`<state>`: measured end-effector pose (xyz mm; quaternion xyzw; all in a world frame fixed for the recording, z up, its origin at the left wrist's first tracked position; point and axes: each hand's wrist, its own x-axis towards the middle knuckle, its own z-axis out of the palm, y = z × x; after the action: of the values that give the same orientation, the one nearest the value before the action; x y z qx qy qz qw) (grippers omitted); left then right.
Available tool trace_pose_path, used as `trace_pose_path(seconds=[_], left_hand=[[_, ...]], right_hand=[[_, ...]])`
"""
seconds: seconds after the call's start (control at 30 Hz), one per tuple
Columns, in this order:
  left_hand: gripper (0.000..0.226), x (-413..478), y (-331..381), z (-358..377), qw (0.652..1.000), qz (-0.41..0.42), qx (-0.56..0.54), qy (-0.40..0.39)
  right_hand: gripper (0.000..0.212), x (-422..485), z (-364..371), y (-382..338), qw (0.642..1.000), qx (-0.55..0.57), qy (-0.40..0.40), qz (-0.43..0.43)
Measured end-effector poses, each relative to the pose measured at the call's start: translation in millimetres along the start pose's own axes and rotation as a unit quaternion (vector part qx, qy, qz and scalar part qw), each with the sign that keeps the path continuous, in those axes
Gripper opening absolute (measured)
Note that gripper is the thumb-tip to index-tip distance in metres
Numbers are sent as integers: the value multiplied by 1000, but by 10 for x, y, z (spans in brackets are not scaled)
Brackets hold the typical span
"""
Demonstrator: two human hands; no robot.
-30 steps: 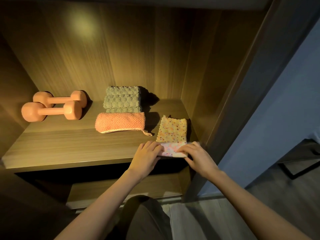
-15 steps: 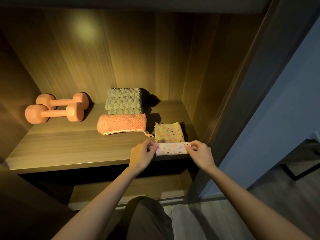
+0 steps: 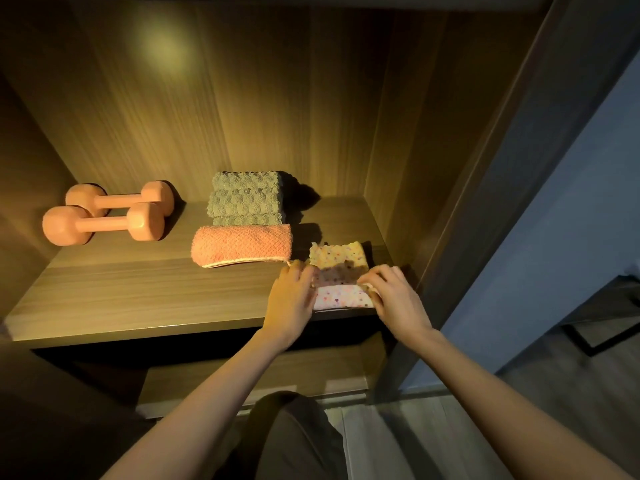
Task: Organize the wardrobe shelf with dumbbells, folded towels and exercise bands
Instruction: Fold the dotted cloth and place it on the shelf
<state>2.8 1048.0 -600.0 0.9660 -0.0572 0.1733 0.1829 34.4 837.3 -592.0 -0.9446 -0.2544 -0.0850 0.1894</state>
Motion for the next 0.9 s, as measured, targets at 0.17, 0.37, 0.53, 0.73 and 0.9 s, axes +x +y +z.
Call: trace_pose_path(seconds=[0.17, 0.37, 0.53, 0.73, 0.9], left_hand=[[50, -96, -59, 19, 981, 163, 40, -96], [51, -248, -73, 47, 986, 129, 20, -101], [31, -292, -63, -1, 991, 99, -59, -69], [31, -157, -22, -80, 987, -66, -129, -62], [36, -34, 32, -39, 972, -182, -134, -67]], right_hand=[[55, -69, 24, 76, 991, -46, -103, -79], [60, -170, 23, 187, 989, -30, -119, -84], [36, -196, 26, 155, 992, 100, -73, -9], [18, -79, -81, 114, 965, 246, -63, 62], [21, 73, 27, 63, 967, 220, -59, 114]])
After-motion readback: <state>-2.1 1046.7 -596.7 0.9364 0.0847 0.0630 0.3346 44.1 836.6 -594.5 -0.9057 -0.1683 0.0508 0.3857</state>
